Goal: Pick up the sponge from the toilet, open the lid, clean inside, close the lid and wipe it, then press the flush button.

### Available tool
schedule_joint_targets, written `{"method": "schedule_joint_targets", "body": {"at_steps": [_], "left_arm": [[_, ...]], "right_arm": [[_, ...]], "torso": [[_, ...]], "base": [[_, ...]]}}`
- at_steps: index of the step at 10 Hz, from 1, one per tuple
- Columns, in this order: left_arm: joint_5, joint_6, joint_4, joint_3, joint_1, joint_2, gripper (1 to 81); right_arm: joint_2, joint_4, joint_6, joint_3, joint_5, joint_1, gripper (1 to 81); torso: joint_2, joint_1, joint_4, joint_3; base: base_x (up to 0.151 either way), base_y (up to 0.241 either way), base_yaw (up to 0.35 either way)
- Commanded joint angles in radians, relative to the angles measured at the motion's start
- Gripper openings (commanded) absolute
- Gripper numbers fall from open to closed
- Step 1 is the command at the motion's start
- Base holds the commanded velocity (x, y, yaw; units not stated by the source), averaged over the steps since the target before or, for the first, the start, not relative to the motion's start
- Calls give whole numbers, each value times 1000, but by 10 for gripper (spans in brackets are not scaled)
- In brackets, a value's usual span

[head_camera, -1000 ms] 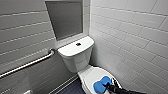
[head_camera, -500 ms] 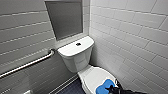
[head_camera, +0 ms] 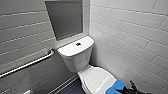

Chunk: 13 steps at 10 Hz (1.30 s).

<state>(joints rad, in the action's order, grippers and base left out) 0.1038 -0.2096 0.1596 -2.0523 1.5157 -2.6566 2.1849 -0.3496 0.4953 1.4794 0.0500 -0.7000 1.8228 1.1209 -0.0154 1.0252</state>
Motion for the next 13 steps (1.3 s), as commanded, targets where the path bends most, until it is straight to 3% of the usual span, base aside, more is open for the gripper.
{"method": "schedule_joint_targets", "body": {"at_steps": [1,4,7,9,11,13], "left_arm": [[-67,2,-3,283,-88,200,811],[-78,-7,-26,449,-188,328,811],[-78,-7,-78,560,-286,421,811],[-76,-14,-181,564,-381,444,811],[-76,-72,-264,577,-485,425,811],[-76,-183,-291,549,-582,372,811]], "right_arm": [[-159,115,-1,-134,23,-104,10],[-158,158,-3,-76,122,-301,10],[-147,176,-8,-55,132,-411,10],[-98,195,-6,5,175,-490,10],[-49,207,-6,65,177,-556,10],[1,230,-6,105,177,-609,10]], "torso": [[0,0,0,0],[0,0,0,0],[0,0,0,0],[0,0,0,0],[0,0,0,0],[0,0,0,0]], "base": [[0,0,0],[0,0,0],[0,0,0],[0,0,0],[0,0,0],[0,0,0]]}}
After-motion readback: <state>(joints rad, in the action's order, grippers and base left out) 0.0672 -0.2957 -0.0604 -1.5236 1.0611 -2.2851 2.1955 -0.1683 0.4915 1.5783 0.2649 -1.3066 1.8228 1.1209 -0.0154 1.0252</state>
